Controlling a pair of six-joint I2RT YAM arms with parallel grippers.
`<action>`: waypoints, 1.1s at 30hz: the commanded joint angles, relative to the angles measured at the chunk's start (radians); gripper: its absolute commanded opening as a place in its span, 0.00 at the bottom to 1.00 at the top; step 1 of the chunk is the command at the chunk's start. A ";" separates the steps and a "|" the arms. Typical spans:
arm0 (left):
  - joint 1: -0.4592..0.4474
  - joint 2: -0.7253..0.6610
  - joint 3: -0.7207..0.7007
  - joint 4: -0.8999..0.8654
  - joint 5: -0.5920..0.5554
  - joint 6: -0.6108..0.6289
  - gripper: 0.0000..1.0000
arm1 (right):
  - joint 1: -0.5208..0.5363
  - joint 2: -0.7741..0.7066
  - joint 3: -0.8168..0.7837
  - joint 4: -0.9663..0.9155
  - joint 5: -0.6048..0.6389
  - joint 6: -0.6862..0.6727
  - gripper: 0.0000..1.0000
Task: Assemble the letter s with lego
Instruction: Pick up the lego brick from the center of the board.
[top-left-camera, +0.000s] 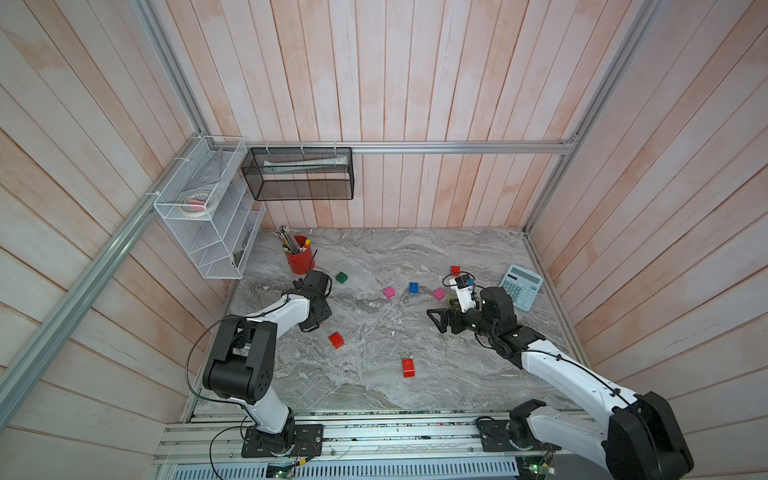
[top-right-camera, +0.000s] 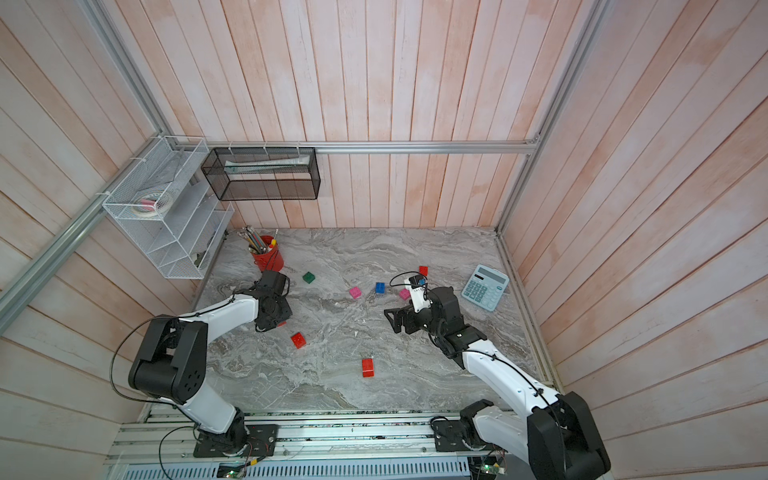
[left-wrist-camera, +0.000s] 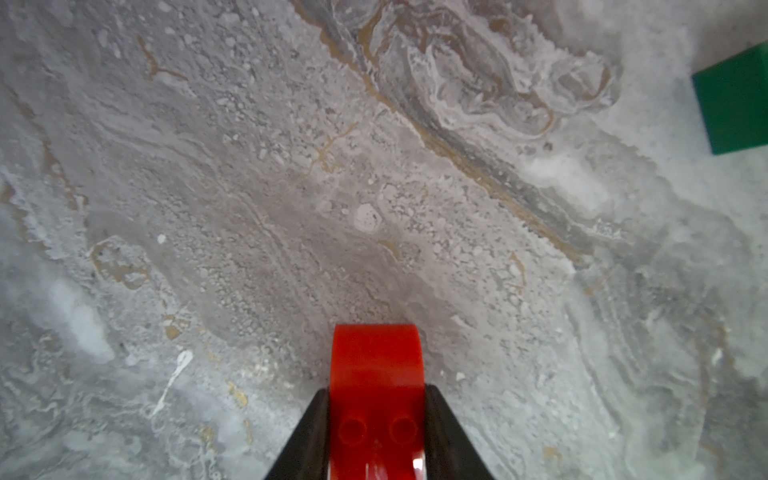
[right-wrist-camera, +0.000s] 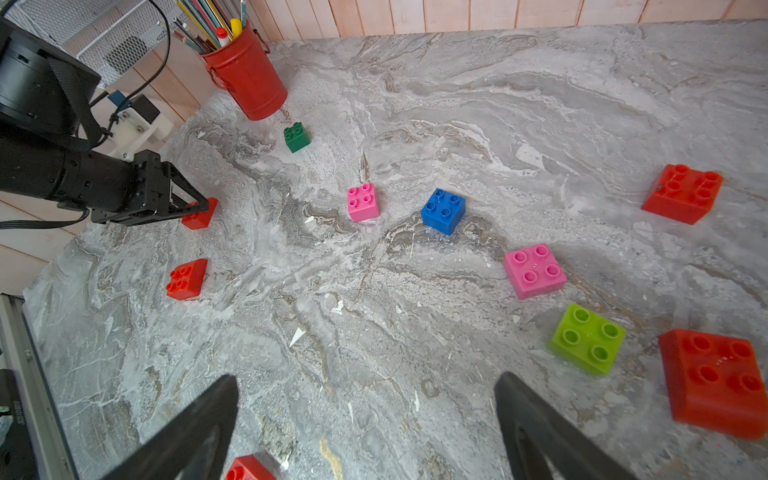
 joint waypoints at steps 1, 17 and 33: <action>-0.006 0.007 -0.005 0.020 0.004 -0.014 0.35 | -0.010 -0.017 -0.001 -0.001 0.003 0.012 0.98; -0.066 -0.047 0.052 -0.086 0.019 -0.242 0.29 | -0.081 -0.071 -0.023 0.004 -0.030 0.032 0.98; -0.305 0.077 0.224 -0.228 0.021 -0.600 0.29 | -0.144 -0.079 -0.053 0.012 -0.074 0.026 0.98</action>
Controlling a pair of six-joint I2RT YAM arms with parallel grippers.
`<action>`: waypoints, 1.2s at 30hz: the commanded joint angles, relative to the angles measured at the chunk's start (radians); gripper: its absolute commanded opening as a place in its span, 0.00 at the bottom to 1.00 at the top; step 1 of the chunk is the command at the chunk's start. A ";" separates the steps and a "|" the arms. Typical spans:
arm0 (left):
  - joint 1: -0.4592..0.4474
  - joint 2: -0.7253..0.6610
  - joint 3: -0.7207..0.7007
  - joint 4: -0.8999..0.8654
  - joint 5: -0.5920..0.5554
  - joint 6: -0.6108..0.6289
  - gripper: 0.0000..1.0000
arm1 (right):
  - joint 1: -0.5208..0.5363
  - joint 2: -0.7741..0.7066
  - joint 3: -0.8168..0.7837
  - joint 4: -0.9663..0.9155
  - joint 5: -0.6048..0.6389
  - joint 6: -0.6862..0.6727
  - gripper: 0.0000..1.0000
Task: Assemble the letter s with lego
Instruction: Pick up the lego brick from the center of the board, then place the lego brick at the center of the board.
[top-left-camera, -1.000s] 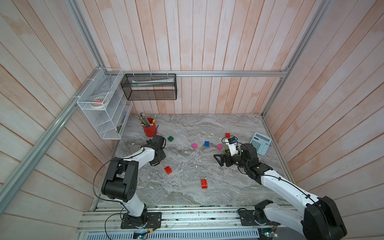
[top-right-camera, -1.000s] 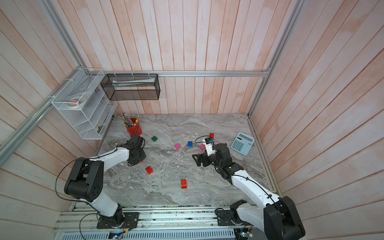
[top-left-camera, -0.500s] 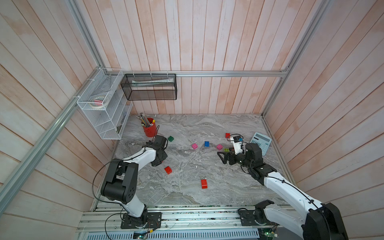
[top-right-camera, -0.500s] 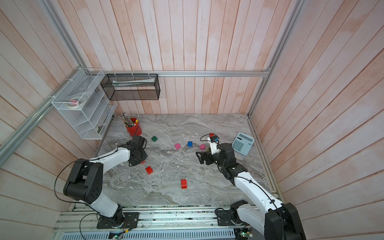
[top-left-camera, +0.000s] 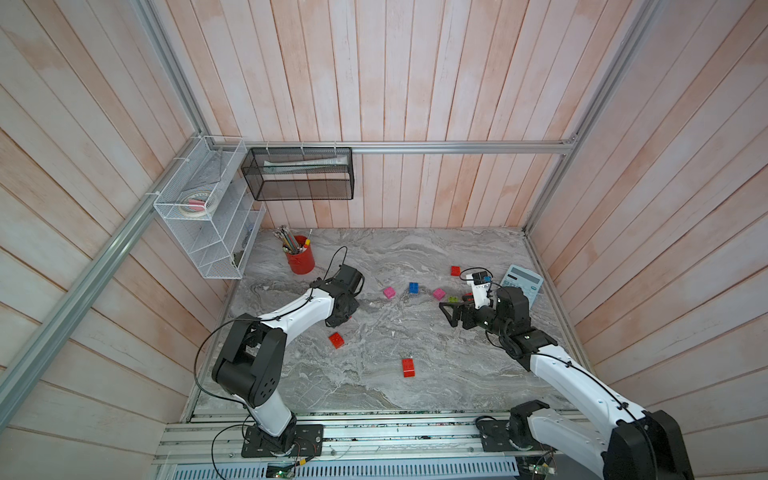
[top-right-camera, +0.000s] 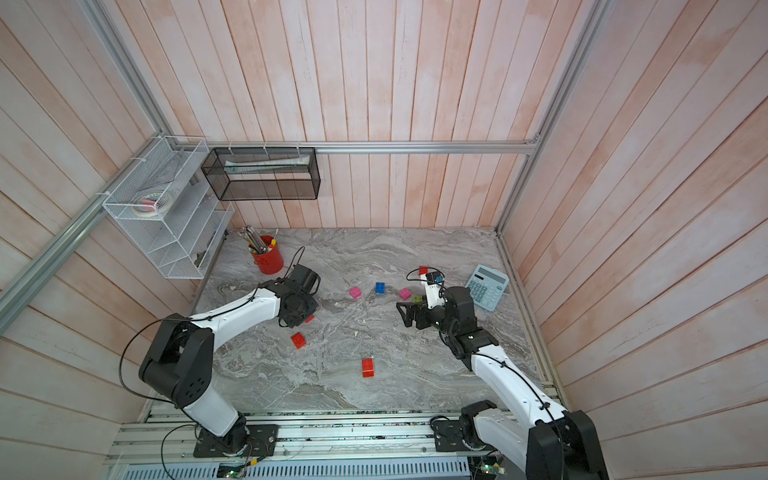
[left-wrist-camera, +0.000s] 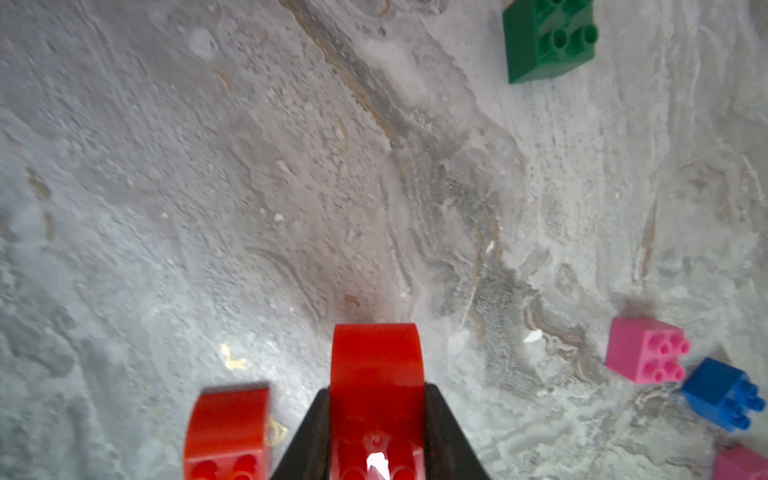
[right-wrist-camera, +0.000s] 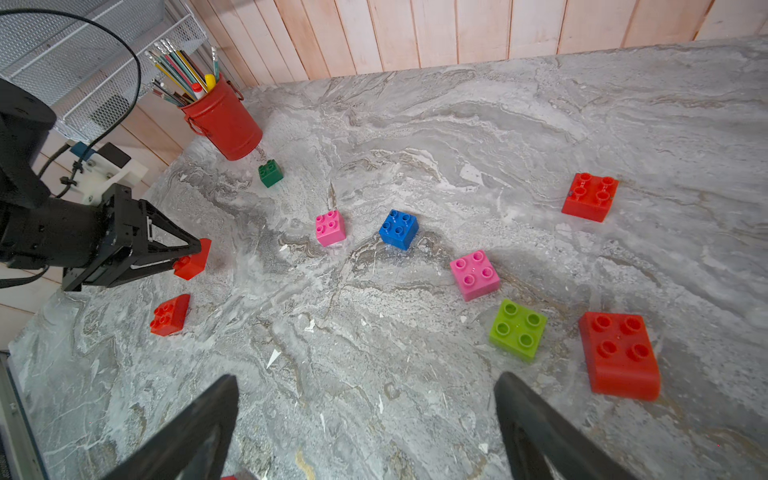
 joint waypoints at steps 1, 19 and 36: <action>-0.047 0.059 0.049 -0.060 0.005 -0.116 0.29 | -0.017 -0.009 -0.022 0.011 -0.034 0.004 0.98; -0.183 0.293 0.295 -0.261 -0.026 -0.492 0.29 | -0.063 0.007 -0.051 0.045 -0.104 0.008 0.98; -0.179 0.378 0.430 -0.296 -0.036 -0.592 0.52 | -0.098 -0.003 -0.070 0.040 -0.161 0.017 0.98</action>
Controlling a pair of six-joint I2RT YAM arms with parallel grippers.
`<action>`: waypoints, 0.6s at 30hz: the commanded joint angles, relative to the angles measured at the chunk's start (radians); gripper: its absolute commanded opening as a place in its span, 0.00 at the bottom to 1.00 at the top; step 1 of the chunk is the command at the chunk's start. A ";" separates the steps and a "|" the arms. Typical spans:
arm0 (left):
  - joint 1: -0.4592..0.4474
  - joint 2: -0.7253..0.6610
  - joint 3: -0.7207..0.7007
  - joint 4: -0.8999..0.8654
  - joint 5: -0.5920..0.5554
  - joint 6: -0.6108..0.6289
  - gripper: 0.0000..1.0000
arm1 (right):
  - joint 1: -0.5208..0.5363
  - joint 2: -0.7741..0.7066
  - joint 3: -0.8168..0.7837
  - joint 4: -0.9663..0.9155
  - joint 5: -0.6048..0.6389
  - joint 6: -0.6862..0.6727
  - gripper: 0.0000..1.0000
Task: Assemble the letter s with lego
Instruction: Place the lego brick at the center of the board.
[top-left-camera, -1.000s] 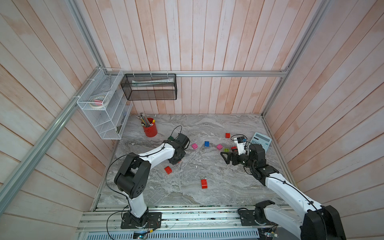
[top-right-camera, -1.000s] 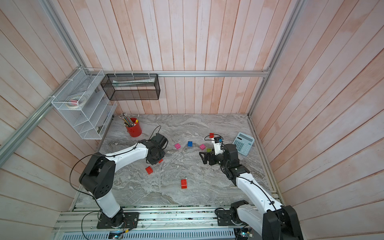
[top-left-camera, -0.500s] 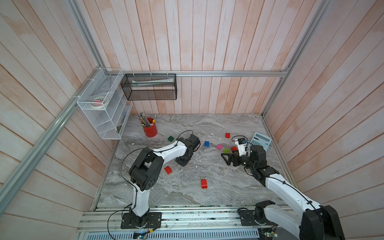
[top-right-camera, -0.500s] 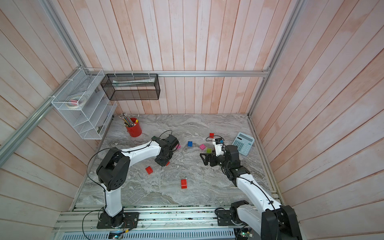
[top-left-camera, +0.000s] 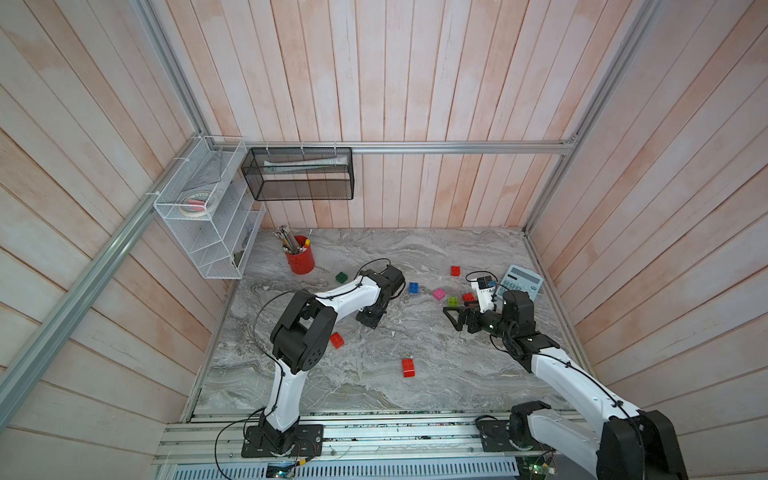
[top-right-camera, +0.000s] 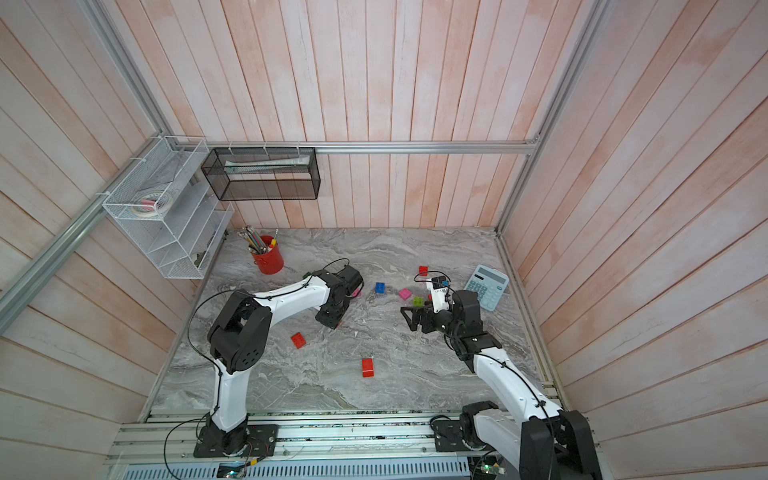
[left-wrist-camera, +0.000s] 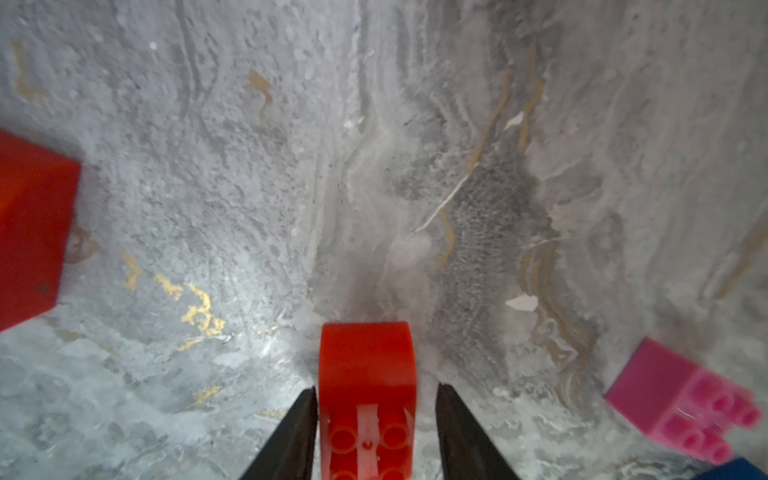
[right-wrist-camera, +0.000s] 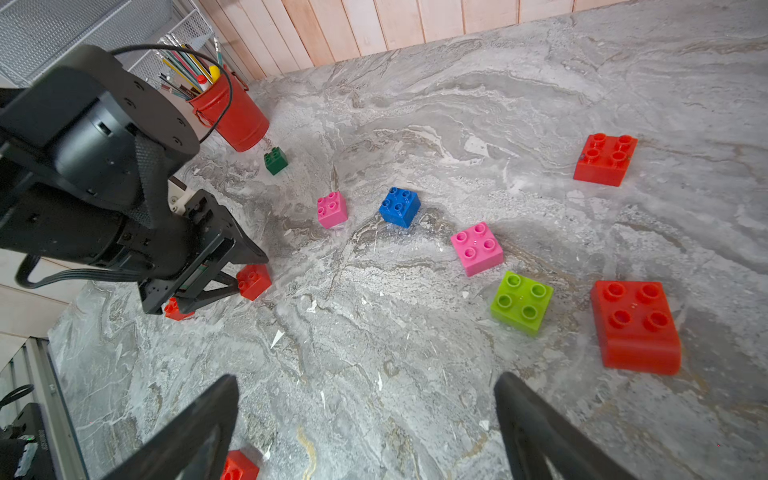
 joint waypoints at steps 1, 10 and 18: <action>0.001 0.009 0.023 -0.014 -0.004 -0.033 0.53 | -0.011 -0.010 -0.017 0.006 -0.027 0.014 0.97; -0.001 0.022 0.051 0.012 0.014 -0.033 0.56 | -0.028 -0.009 -0.019 0.001 -0.043 0.006 0.97; -0.002 0.006 0.049 0.045 0.049 -0.047 0.62 | -0.036 -0.014 -0.022 -0.004 -0.053 0.006 0.97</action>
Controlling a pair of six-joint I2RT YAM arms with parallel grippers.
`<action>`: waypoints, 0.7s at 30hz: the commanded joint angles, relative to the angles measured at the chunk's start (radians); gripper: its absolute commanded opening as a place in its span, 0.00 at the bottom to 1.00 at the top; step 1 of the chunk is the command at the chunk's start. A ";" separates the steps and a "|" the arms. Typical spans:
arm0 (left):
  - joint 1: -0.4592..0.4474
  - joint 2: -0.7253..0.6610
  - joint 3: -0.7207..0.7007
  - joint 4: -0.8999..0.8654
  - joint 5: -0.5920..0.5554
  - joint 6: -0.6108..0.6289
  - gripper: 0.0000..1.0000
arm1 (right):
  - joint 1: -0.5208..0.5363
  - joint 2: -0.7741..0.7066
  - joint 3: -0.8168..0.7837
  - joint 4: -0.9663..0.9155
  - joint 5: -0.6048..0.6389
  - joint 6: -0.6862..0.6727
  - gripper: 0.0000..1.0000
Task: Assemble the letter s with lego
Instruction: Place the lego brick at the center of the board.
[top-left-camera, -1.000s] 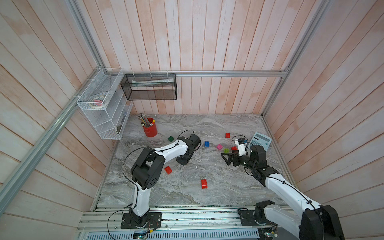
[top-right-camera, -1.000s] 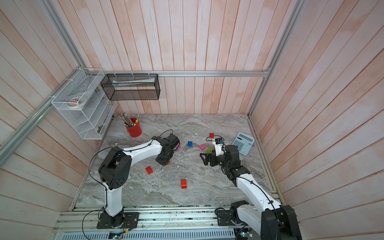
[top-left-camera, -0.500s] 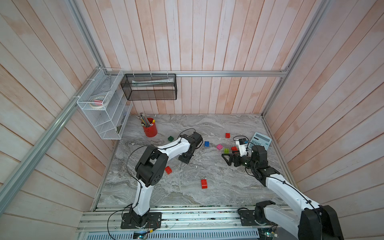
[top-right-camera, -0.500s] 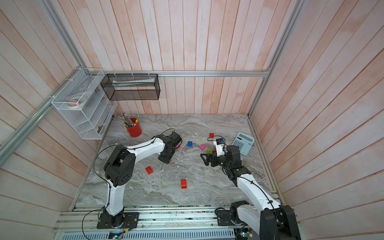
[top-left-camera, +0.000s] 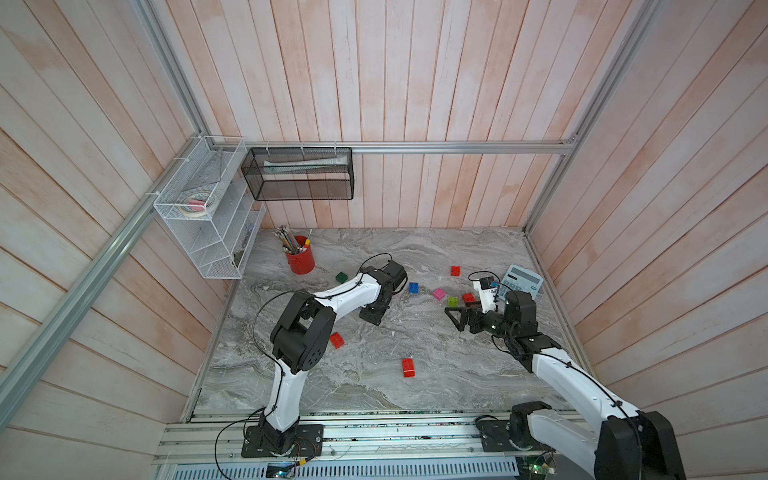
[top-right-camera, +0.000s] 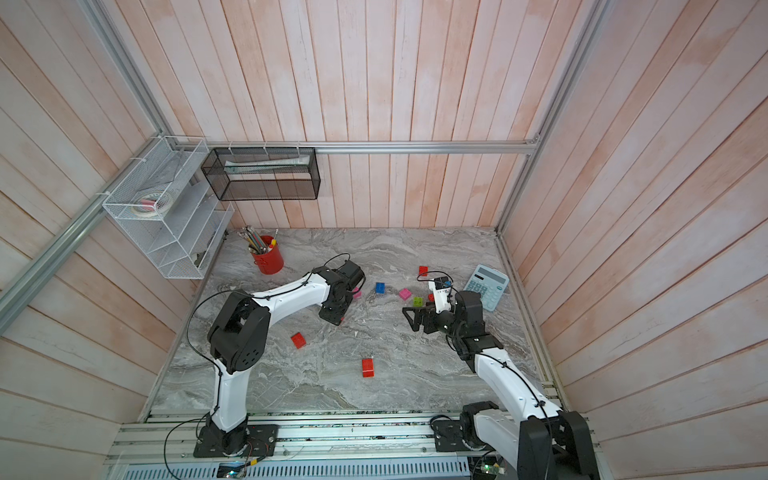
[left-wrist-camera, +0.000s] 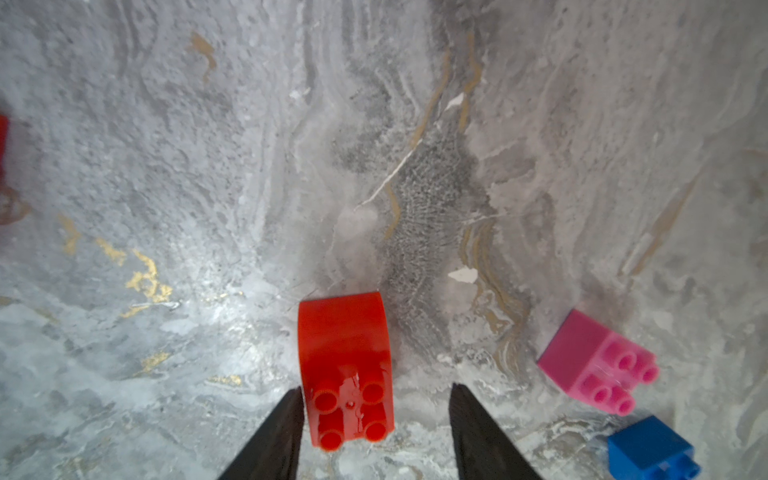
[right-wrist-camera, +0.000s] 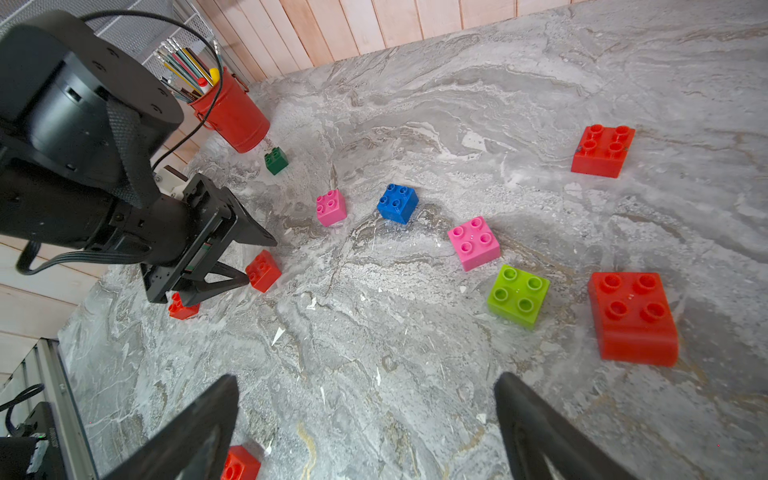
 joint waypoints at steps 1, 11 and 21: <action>-0.002 0.003 0.011 0.030 0.032 -0.018 0.62 | -0.004 -0.015 -0.015 -0.004 -0.021 0.006 0.98; -0.002 -0.047 0.001 0.044 0.020 0.038 0.64 | -0.018 -0.037 -0.016 -0.028 -0.031 -0.005 0.98; 0.002 -0.234 -0.081 -0.074 -0.049 0.343 0.75 | -0.016 -0.049 -0.007 -0.050 -0.095 0.023 0.97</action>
